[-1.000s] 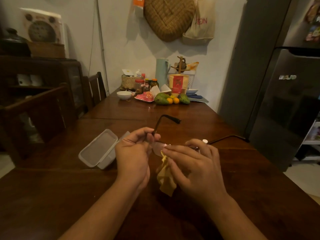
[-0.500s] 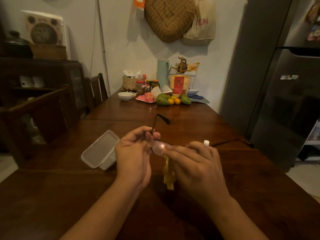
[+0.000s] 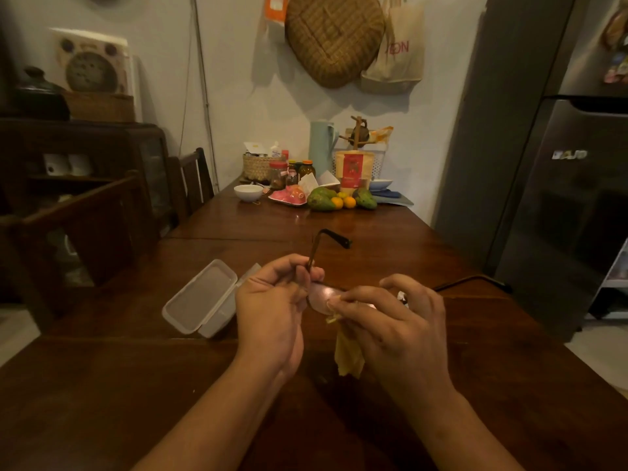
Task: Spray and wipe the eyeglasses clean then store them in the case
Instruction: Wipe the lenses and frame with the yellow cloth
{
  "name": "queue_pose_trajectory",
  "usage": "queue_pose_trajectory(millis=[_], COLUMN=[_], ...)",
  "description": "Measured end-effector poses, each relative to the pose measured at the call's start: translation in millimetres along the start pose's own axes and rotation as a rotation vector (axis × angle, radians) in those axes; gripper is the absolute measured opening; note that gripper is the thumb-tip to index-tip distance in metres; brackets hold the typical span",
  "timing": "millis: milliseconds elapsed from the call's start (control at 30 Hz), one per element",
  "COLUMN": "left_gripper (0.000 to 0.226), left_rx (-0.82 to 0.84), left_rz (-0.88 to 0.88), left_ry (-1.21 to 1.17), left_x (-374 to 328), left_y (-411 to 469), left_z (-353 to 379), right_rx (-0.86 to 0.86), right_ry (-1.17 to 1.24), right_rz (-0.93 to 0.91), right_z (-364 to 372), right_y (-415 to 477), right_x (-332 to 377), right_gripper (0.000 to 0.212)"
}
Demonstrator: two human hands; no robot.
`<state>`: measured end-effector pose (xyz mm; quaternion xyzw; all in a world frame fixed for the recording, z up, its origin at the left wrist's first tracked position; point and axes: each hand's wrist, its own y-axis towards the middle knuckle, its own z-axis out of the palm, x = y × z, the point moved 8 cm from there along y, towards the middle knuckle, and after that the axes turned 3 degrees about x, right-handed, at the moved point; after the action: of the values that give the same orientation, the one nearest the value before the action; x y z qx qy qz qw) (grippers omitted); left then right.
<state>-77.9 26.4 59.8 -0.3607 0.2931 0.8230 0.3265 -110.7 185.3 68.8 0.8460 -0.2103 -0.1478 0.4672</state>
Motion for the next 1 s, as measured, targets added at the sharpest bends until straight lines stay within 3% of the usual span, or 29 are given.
queue_pose_trajectory(millis=[267,533,767,1000], left_gripper=[0.019,0.019,0.020,0.020], left_rx=[-0.017,0.048,0.042,0.045], left_rz=[-0.065,-0.099,-0.121,-0.112], left_ry=[-0.042,-0.082,-0.091,-0.102], left_x=[4,3,5,1], left_y=[-4,2,-2,0], left_z=[2,1,4,4], right_rx=[0.189,0.055,0.154,0.094], right_ry=[0.089,0.111,-0.002,0.147], right_rz=[0.038,-0.039,0.053,-0.039], right_z=[25,8,20,13], right_y=[0,3,1,3], right_x=[8,7,8,13], right_gripper=[0.039,0.033,0.046,0.038])
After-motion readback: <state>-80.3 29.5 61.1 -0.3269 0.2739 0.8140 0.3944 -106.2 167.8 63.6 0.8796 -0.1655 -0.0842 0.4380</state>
